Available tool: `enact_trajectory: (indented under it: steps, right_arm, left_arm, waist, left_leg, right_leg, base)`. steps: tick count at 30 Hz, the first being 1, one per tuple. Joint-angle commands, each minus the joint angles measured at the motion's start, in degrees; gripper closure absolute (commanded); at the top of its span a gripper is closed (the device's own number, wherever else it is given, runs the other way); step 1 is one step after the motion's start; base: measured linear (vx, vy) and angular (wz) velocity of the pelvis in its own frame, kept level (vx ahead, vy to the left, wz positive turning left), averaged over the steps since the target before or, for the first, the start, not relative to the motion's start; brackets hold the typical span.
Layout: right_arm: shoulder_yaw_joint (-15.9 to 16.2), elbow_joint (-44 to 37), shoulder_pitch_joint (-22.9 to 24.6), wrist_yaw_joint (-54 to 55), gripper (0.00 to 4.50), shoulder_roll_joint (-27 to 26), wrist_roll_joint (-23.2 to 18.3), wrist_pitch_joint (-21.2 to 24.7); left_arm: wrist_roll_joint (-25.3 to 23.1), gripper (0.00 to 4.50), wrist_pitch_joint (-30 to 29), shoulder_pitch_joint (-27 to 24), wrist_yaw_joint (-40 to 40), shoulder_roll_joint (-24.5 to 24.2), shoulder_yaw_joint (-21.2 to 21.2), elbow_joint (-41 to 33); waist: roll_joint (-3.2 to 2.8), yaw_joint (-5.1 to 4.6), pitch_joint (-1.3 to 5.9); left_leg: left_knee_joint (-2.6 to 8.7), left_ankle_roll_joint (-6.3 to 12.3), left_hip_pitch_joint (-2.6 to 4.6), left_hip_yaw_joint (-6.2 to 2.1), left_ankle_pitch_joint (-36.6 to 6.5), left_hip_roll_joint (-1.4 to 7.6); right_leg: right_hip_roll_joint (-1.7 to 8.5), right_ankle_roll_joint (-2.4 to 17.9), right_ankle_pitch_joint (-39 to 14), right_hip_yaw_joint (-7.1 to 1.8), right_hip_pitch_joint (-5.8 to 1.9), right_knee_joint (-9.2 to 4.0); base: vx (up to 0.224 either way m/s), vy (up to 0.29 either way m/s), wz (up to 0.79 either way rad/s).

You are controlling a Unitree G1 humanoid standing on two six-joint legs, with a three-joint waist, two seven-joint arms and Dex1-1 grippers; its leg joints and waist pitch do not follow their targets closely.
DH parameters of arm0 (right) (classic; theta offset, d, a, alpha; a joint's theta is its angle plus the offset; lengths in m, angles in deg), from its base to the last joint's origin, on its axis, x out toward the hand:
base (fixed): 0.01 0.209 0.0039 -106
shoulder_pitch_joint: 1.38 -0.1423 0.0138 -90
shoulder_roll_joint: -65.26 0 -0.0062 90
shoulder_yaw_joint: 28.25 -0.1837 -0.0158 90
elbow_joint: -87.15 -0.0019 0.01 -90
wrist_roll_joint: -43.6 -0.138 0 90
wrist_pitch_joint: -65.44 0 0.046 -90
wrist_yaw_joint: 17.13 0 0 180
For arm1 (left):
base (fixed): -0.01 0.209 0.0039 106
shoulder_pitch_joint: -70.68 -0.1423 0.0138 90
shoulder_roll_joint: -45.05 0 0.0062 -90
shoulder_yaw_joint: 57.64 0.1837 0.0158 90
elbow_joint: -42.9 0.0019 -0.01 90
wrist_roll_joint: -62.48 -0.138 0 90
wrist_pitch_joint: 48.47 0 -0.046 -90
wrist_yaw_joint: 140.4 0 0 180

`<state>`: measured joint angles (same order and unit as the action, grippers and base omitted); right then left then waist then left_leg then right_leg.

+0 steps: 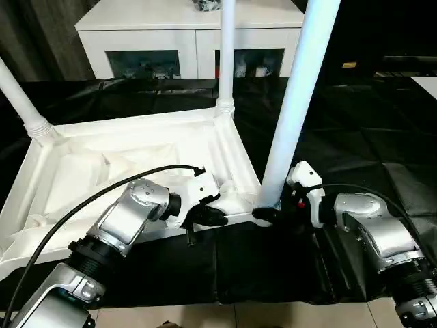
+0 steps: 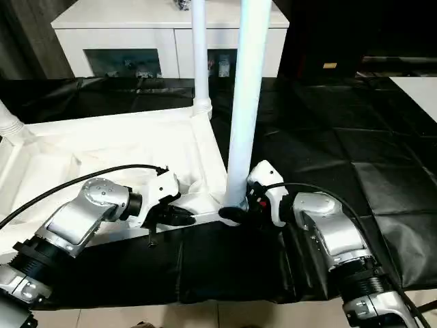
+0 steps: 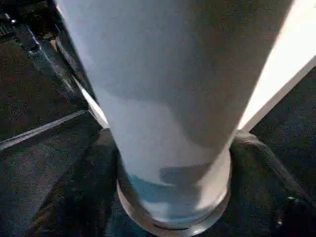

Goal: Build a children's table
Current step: Rotate leg to tighten

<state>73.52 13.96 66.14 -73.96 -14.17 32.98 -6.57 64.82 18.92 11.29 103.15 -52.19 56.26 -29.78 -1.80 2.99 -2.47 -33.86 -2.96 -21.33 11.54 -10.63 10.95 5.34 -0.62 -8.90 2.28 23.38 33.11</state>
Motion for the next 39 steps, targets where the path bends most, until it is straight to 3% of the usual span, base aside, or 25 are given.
enact_trajectory:
  steps: [1, 8, 11, 12, 13, 15, 17, 18, 20, 21, 25, 27, 29, 31, 34, 35, 36, 38, 39]
  right_arm:
    - [-0.1, 0.2, -0.6, 0.1, 1.54, 0.1, 0.0, 0.2]
    - [-0.2, 0.8, 0.0, 1.0, 1.77, -0.8, 0.4, 0.8]
    - [-2.1, 6.3, -1.1, 10.6, 1.79, -4.4, 3.0, -1.2]
    - [-3.7, 8.7, -2.0, 15.5, 1.8, -6.2, 3.4, -1.3]
    - [-7.7, 13.3, -3.7, 25.1, 1.8, -10.5, 2.4, -0.1]
    - [-8.8, 14.9, -4.4, 28.9, 1.8, -12.0, 2.4, 0.4]
    - [-10.9, 18.3, -6.1, 37.0, 1.8, -15.1, 2.5, 0.9]
    - [-11.7, 19.7, -6.9, 40.4, 1.8, -16.4, 2.6, 1.0]
    - [-13.9, 23.9, -9.6, 49.9, 1.8, -19.9, 2.6, 0.5]
    - [-14.4, 25.2, -10.5, 52.4, 1.8, -21.0, 2.4, -0.1]
    - [-15.7, 33.6, -16.1, 62.3, 1.8, -26.9, 2.9, -4.8]
    - [-15.1, 35.1, -17.5, 61.2, 1.8, -28.3, 2.9, -6.2]
    - [-14.8, 35.4, -18.2, 58.9, 1.8, -29.1, 2.5, -7.9]
    - [-14.3, 34.7, -18.4, 54.5, 1.25, -29.2, 2.3, -10.2]
    - [-13.4, 32.5, -17.8, 51.1, 1.08, -28.1, 2.6, -12.5]
    - [-13.2, 32.0, -17.6, 50.6, 0.89, -27.5, 2.8, -12.6]
    - [-12.4, 30.9, -17.1, 48.3, 0.76, -25.8, 3.5, -12.7]
    - [-11.7, 29.5, -16.5, 46.7, 0.68, -24.8, 3.8, -12.2]
    - [-8.8, 24.7, -14.1, 39.7, 0.57, -21.4, 4.1, -10.0]
  left_arm:
    - [-0.3, 4.5, -0.5, -0.5, 1.1, -0.5, 0.7, -0.6]
    - [-0.6, 4.5, -1.0, -1.0, 0.8, -0.7, 1.0, -0.7]
    - [-2.0, 4.5, -0.8, -0.8, -2.0, 0.1, 1.0, 0.9]
    - [-2.7, 4.5, -0.8, -0.5, -4.3, 1.1, 0.5, 1.9]
    - [-3.4, 4.5, -2.0, 0.6, -10.6, 4.4, -1.1, 4.8]
    - [-3.8, 4.5, -2.6, 1.2, -13.6, 5.9, -1.9, 6.2]
    - [-3.3, 4.5, -4.9, 2.7, -19.3, 9.6, -4.2, 9.4]
    - [-3.2, 4.5, -5.4, 3.5, -22.4, 11.2, -5.3, 11.0]
    - [-3.4, 4.5, -4.9, 5.9, -29.7, 15.0, -7.7, 16.0]
    - [-3.4, 4.5, -4.4, 6.5, -31.4, 15.8, -8.2, 17.2]
    - [-4.4, 4.5, -0.7, 10.0, -38.9, 20.4, -10.5, 23.8]
    - [-4.6, 4.5, 0.0, 10.7, -39.5, 21.0, -10.5, 24.7]
    - [-5.0, 4.5, 0.4, 11.0, -39.1, 21.0, -10.0, 24.9]
    - [-5.5, 4.5, 1.0, 11.2, -38.9, 20.5, -9.6, 25.0]
    - [-5.5, 4.5, 1.5, 10.8, -37.2, 19.2, -9.1, 24.3]
    - [-5.7, 4.5, 1.8, 10.6, -36.4, 18.6, -8.8, 23.8]
    - [-5.8, 4.5, 2.4, 10.0, -34.5, 17.7, -8.2, 23.2]
    - [-5.7, 4.5, 2.6, 9.5, -33.2, 17.1, -7.9, 22.4]
    - [-5.4, 4.5, 1.7, 8.2, -30.1, 15.7, -7.2, 20.0]
  waist:
    - [0.62, -0.09, 3.43]
    - [0.61, -0.08, 3.46]
    - [0.62, -0.41, 3.32]
    - [0.61, -0.75, 3.14]
    - [0.65, -1.28, 2.94]
    - [0.89, -1.93, 2.98]
    - [0.87, -1.99, 2.98]
    - [0.58, -2.18, 2.98]
    - [0.55, -2.68, 2.95]
    - [0.65, -2.89, 3.02]
    - [0.32, -3.34, 3.01]
    - [0.44, -3.2, 2.96]
    - [0.45, -3.0, 3.07]
    - [0.61, -2.88, 3.15]
    - [0.58, -2.66, 3.17]
    - [0.73, -3.11, 3.27]
    - [0.54, -3.12, 3.54]
    - [0.61, -2.77, 3.65]
    - [0.64, -2.45, 3.79]
  left_leg:
    - [4.34, 1.73, 0.93, -0.87, -14.2, 1.93]
    - [4.34, 1.48, 0.97, -0.91, -14.1, 1.92]
    - [4.43, 0.91, 0.85, -0.93, -15.1, 1.79]
    - [4.67, 0.18, 0.86, -1.06, -16.8, 1.78]
    - [4.73, -0.82, 1.06, -1.11, -19.0, 1.7]
    - [4.82, -2.2, 1.36, -1.54, -22.0, 1.51]
    - [4.86, -2.34, 1.42, -1.61, -22.7, 1.5]
    - [4.82, -2.79, 1.8, -1.72, -24.5, 1.44]
    - [4.75, -2.71, 1.45, -1.7, -25.1, 1.11]
    - [4.66, -2.68, 1.93, -1.77, -26.4, 1.08]
    - [4.42, -2.06, 1.97, -1.82, -28.2, 0.75]
    - [4.4, -1.57, 2.12, -1.88, -29.0, 0.73]
    - [4.73, -0.77, 1.45, -1.92, -27.3, 0.89]
    - [4.86, -0.49, 1.23, -1.92, -26.4, 1.05]
    - [4.97, 0.08, 0.87, -1.87, -25.5, 1.14]
    - [5.19, 0.2, -0.03, -2.14, -24.1, 1.12]
    - [5.2, 0.23, -0.32, -2.18, -21.8, 1.2]
    - [4.83, 0.86, 0.32, -1.72, -20.1, 1.32]
    - [4.54, 1.76, 0.31, -1.45, -18.1, 1.31]
  right_leg:
    - [2.21, 13.7, -13.4, -1.48, -2.34, -3.11]
    - [2.23, 13.2, -14.4, -1.5, -2.29, -3.18]
    - [2.28, 13.0, -15.7, -1.47, -2.21, -3.32]
    - [2.24, 12.3, -18.2, -1.39, -2.12, -3.59]
    - [2.28, 11.7, -21.5, -1.38, -1.74, -3.89]
    - [2.23, 10.0, -26.7, -1.0, -1.79, -4.42]
    - [2.22, 9.1, -27.4, -1.04, -1.63, -4.6]
    - [2.16, 8.8, -28.3, -0.93, -1.21, -4.92]
    - [2.09, 8.5, -28.0, -0.84, -1.16, -5.06]
    - [2.02, 8.1, -29.3, -0.64, -0.85, -5.43]
    - [2.02, 6.6, -31.3, -0.26, -0.43, -6.1]
    - [2.0, 5.8, -32.4, -0.02, -0.42, -6.41]
    - [2.18, 5.7, -30.8, -0.16, -0.96, -6.09]
    - [2.21, 6.4, -29.0, -0.26, -1.15, -5.77]
    - [2.28, 7.4, -26.9, -0.43, -1.28, -5.51]
    - [2.42, 7.7, -25.5, -0.37, -2.14, -4.99]
    - [2.52, 8.2, -23.2, -0.4, -2.43, -4.67]
    - [2.35, 10.0, -19.4, -0.62, -1.91, -4.59]
    - [2.29, 11.4, -16.0, -0.78, -2.05, -4.2]
  base:
    - [0.0, 0.0, 0.0]
    - [0.0, 0.0, 0.0]
    - [0.0, 0.0, 0.0]
    - [0.0, 0.0, 0.0]
    - [0.0, 0.0, 0.0]
    - [0.0, 0.0, 0.0]
    - [-0.026, 0.006, -0.02]
    - [0.0, 0.0, 0.0]
    - [0.0, 0.0, 0.0]
    - [0.0, 0.0, 0.0]
    - [0.0, 0.0, 0.0]
    - [0.0, 0.0, 0.0]
    - [0.0, 0.0, 0.0]
    - [0.0, 0.0, 0.0]
    - [0.0, 0.0, 0.0]
    - [0.0, 0.0, 0.0]
    - [0.0, 0.0, 0.0]
    - [0.0, 0.0, 0.0]
    - [0.0, 0.0, 0.0]
